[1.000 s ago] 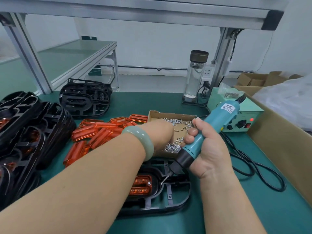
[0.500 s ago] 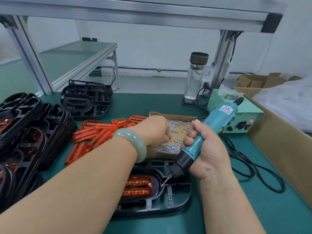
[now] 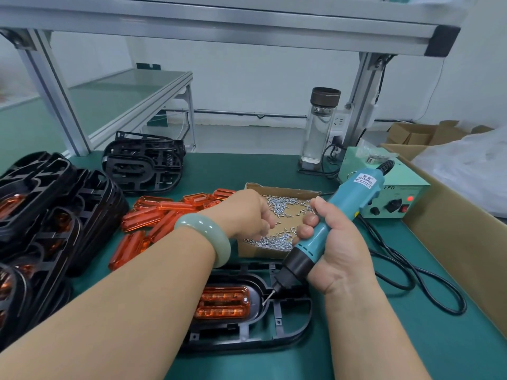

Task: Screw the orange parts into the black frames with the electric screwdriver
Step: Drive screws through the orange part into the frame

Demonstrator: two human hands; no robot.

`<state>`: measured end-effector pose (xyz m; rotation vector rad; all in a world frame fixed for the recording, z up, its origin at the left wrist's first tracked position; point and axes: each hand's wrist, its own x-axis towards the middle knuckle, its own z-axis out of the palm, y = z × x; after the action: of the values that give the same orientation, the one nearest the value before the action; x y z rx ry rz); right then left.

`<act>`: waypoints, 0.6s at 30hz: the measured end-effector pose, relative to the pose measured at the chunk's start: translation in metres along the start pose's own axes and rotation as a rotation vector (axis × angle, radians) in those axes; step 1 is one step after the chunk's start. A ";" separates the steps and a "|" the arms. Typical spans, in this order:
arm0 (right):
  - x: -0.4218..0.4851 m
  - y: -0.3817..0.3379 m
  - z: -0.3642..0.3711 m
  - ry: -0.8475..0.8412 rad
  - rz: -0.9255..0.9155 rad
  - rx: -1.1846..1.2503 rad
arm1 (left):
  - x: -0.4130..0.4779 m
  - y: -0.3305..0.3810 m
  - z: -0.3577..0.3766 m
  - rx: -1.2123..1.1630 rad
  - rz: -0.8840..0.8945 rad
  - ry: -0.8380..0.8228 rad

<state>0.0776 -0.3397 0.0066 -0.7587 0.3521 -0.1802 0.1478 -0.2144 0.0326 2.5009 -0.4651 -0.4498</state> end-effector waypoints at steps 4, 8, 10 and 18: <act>0.000 0.000 0.000 -0.007 0.002 0.004 | 0.000 0.000 0.001 0.005 0.017 0.043; 0.000 0.000 0.001 -0.007 0.001 0.004 | -0.002 -0.001 0.001 -0.088 -0.007 0.049; 0.000 0.001 0.001 -0.006 0.002 0.005 | -0.004 -0.001 0.001 -0.179 -0.032 0.034; -0.003 0.001 0.003 -0.015 -0.004 0.067 | -0.004 -0.004 0.005 -0.167 -0.053 0.151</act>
<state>0.0760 -0.3364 0.0089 -0.6944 0.3291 -0.1890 0.1432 -0.2116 0.0274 2.3680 -0.2898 -0.3034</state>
